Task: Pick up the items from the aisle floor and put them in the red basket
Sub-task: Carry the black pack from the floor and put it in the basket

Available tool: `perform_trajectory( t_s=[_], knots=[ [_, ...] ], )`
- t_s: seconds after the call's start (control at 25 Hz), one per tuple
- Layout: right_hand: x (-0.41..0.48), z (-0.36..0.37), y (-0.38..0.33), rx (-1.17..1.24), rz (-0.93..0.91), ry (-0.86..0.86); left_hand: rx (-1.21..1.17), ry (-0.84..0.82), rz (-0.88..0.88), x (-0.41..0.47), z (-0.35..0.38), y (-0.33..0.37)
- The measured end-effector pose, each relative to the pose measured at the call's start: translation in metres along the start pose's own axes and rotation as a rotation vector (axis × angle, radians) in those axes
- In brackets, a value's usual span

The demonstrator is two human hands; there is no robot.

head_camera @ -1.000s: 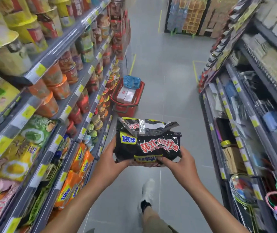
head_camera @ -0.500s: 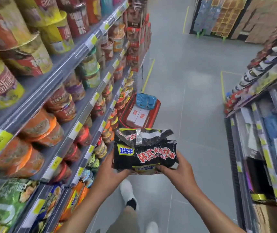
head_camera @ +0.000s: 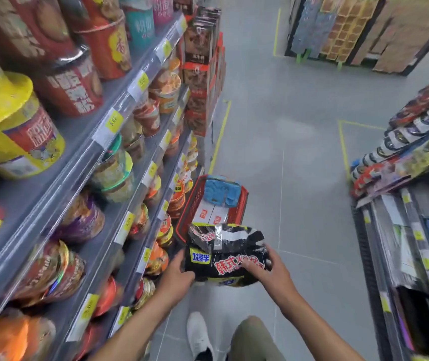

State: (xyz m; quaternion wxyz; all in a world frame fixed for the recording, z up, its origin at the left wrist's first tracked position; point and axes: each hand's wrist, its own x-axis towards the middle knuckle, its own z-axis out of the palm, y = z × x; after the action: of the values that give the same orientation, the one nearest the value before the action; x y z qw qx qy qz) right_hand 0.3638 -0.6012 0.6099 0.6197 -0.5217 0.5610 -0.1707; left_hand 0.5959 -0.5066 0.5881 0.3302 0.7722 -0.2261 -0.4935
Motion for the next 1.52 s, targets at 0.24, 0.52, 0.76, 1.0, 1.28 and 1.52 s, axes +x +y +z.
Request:
perform_trajectory(
  t_s=[0.24,0.52,0.76,1.0,1.28,1.52],
  knots=[
    [0.122,0.015,-0.009,-0.009,0.183,0.043,0.038,-0.054,-0.163,0.117,0.011,0.034],
    [0.282,0.025,0.017,-0.217,0.310,0.022,0.034,0.031,-0.382,0.259,0.045,0.041],
    [0.412,0.030,0.041,-0.149,0.355,-0.040,0.015,0.032,-0.393,0.385,0.062,0.059],
    [0.444,0.016,0.039,0.022,0.586,-0.206,0.082,-0.147,-0.460,0.411,0.069,0.071],
    [0.433,0.011,-0.002,-0.193,0.402,-0.336,0.221,-0.294,-0.431,0.387,0.066,0.081],
    [0.415,0.009,-0.043,-0.602,0.134,-0.332,0.643,-0.176,-0.149,0.352,0.053,0.099]
  ],
)
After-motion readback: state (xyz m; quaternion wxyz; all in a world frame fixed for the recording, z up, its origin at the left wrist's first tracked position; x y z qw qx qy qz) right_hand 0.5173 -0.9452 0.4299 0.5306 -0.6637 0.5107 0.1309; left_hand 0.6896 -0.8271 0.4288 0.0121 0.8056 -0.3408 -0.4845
